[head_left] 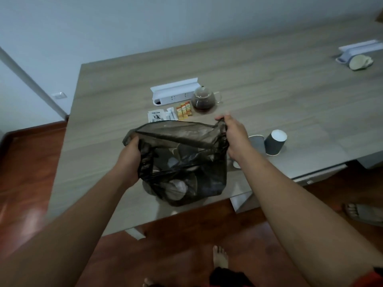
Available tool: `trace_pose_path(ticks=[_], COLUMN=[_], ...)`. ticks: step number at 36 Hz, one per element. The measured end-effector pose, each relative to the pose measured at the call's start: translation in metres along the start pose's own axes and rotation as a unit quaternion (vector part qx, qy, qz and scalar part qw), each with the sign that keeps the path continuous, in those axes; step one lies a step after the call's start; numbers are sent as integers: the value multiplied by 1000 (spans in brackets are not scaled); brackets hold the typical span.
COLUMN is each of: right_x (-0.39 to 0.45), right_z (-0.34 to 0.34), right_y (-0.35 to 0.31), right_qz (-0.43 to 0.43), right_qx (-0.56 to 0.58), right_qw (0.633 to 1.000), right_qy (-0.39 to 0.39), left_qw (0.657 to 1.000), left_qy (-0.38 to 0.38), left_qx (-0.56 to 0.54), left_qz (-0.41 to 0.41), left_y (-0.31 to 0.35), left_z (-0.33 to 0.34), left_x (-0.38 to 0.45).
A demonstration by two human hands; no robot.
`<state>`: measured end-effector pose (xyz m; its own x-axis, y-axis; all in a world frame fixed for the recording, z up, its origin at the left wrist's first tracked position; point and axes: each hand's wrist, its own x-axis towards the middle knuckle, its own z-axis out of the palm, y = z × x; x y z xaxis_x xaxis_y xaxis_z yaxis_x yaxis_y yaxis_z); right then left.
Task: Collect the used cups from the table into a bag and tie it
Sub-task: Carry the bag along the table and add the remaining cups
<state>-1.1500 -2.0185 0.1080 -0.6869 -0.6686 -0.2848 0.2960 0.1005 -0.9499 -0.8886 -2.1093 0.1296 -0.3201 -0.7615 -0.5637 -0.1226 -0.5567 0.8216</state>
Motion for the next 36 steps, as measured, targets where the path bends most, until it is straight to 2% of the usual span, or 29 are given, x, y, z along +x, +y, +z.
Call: trace_pose_path(ticks=[5, 9, 13, 17, 21, 24, 27, 31, 36], right_x=[14, 27, 35, 41, 40, 40, 44, 52, 61], right_z=[-15, -29, -62, -95, -107, -110, -108, -102, -96], right_y=[25, 34, 36, 43, 66, 80, 90, 96, 99], right_qz=[22, 14, -27, -90, -97, -87, -90, -91, -73], right_qx=[-117, -186, -284, -445, -596, -645, -660, -650, -603], right_qw=[992, 981, 958, 890, 797, 759, 746, 754, 794], right_qy=[-45, -48, 13, 52, 18, 10, 14, 28, 8], left_qw=[990, 981, 974, 969, 966, 960, 955, 952, 950], left_qy=[128, 158, 172, 181, 177, 175, 169, 169, 163], left_qx=[62, 114, 148, 169, 188, 216, 240, 254, 267], left_qz=[5, -6, -7, -20, -26, -24, -26, -16, -13], left_y=[-13, -16, -18, -15, -15, -12, -9, -1, 3], left_z=[14, 16, 18, 24, 29, 34, 40, 44, 46], left_x=[8, 12, 11, 12, 15, 15, 13, 10, 6])
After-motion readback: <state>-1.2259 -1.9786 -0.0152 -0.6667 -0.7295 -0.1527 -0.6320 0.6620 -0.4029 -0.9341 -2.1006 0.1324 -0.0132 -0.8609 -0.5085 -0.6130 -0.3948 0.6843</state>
